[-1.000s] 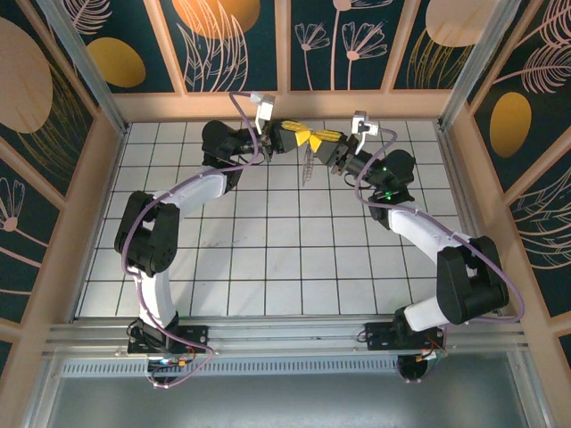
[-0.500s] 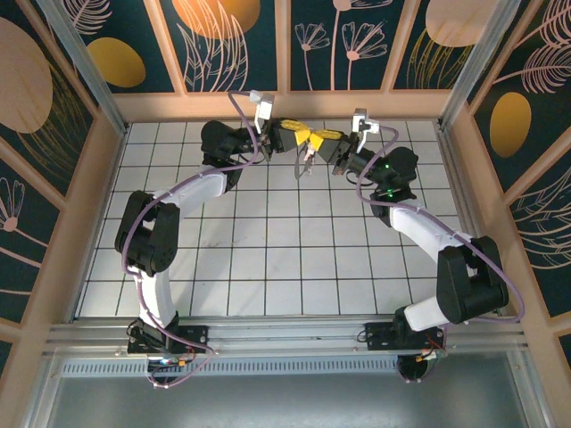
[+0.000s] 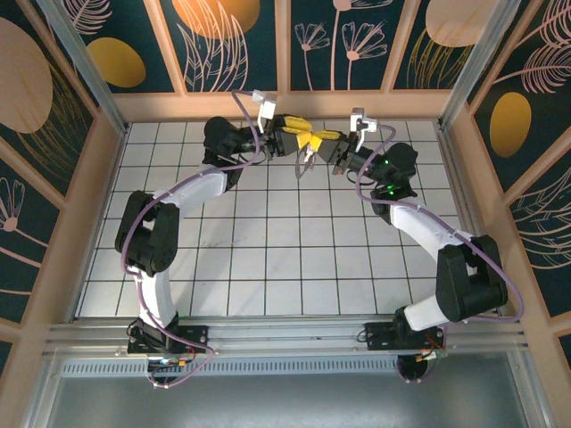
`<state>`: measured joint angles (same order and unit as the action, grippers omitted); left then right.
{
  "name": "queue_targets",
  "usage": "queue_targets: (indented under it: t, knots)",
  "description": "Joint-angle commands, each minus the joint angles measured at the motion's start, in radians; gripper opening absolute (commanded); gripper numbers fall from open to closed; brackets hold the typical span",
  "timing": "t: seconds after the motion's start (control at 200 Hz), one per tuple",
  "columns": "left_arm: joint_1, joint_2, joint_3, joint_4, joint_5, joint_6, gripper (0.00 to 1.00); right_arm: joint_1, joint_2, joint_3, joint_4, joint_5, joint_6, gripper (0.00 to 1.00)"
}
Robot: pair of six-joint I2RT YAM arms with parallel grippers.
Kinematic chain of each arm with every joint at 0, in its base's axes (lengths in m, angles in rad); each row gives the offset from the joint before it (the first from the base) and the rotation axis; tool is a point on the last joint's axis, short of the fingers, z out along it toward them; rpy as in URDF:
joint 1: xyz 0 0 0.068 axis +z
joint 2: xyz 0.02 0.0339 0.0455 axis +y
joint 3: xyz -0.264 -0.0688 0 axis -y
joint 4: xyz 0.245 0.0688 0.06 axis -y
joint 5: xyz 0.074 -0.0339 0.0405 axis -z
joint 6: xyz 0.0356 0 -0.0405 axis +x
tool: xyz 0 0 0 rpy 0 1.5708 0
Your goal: Put the keys on the keyring
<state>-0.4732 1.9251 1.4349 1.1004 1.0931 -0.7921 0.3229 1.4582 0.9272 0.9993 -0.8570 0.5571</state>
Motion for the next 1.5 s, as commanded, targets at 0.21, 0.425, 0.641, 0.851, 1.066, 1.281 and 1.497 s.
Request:
queue_targets:
  t: [0.21, 0.425, 0.641, 0.851, 1.066, 1.281, 1.497]
  knots:
    - [0.026, -0.055, 0.043, -0.139, 0.01, 0.136, 0.52, -0.052, -0.046, 0.063, -0.216, -0.069, -0.16, 0.0]
    - [0.054, -0.067, 0.114, -0.44, 0.053, 0.356, 0.54, -0.075, -0.052, 0.105, -0.359, -0.123, -0.255, 0.0]
    - [0.065, -0.028, 0.263, -0.889, 0.103, 0.665, 0.57, -0.076, -0.025, 0.192, -0.554, -0.189, -0.388, 0.0]
    - [0.079, 0.019, 0.384, -1.185, 0.175, 0.865, 0.59, -0.076, 0.023, 0.282, -0.746, -0.241, -0.513, 0.0]
    - [0.082, 0.028, 0.387, -1.262, 0.202, 0.93, 0.6, -0.075, 0.044, 0.307, -0.784, -0.26, -0.535, 0.0]
    - [0.082, 0.048, 0.391, -1.265, 0.22, 0.926, 0.6, -0.067, 0.061, 0.324, -0.798, -0.269, -0.544, 0.0]
    - [0.082, 0.061, 0.392, -1.256, 0.231, 0.914, 0.6, -0.06, 0.077, 0.334, -0.797, -0.271, -0.545, 0.0]
